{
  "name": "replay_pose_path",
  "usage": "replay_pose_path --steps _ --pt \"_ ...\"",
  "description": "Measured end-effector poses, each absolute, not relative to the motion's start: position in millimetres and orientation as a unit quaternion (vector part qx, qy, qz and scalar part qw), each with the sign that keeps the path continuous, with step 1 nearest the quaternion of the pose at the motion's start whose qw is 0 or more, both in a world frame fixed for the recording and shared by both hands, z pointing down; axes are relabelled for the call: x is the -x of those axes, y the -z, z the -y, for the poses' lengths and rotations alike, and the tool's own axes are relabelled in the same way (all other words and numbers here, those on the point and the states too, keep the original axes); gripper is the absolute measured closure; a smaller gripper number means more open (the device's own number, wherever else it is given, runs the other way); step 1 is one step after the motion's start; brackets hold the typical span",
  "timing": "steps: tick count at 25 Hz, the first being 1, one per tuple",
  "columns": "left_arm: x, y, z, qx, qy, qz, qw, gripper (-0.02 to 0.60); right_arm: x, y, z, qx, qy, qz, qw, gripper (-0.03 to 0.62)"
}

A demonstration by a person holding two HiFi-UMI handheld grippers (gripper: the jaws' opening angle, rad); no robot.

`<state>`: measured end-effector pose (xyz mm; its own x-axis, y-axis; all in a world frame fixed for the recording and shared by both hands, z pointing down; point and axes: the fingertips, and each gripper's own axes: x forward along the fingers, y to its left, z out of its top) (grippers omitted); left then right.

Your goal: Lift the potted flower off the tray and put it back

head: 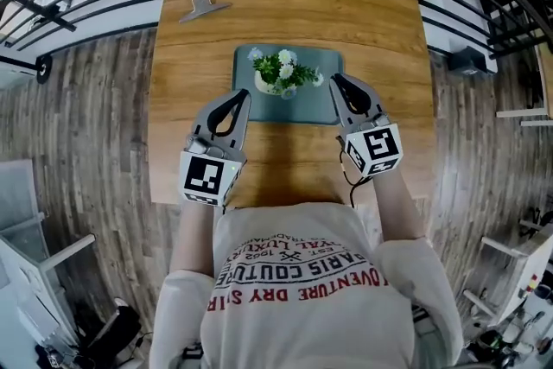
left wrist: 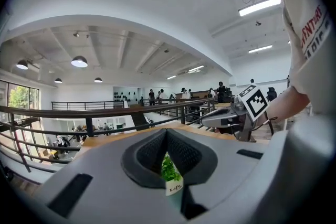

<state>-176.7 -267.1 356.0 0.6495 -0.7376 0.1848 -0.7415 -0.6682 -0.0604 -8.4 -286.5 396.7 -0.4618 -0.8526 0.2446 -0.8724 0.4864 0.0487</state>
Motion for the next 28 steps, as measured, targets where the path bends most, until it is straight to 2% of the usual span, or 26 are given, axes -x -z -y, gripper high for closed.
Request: replay_pose_path --steps 7,28 --pt "190 -332 257 -0.913 -0.080 0.399 -0.005 0.569 4 -362 265 -0.556 -0.028 0.825 0.099 0.566" --pt "214 -314 248 -0.906 -0.070 0.418 -0.009 0.569 30 -319 244 -0.563 0.002 0.823 0.069 0.568"
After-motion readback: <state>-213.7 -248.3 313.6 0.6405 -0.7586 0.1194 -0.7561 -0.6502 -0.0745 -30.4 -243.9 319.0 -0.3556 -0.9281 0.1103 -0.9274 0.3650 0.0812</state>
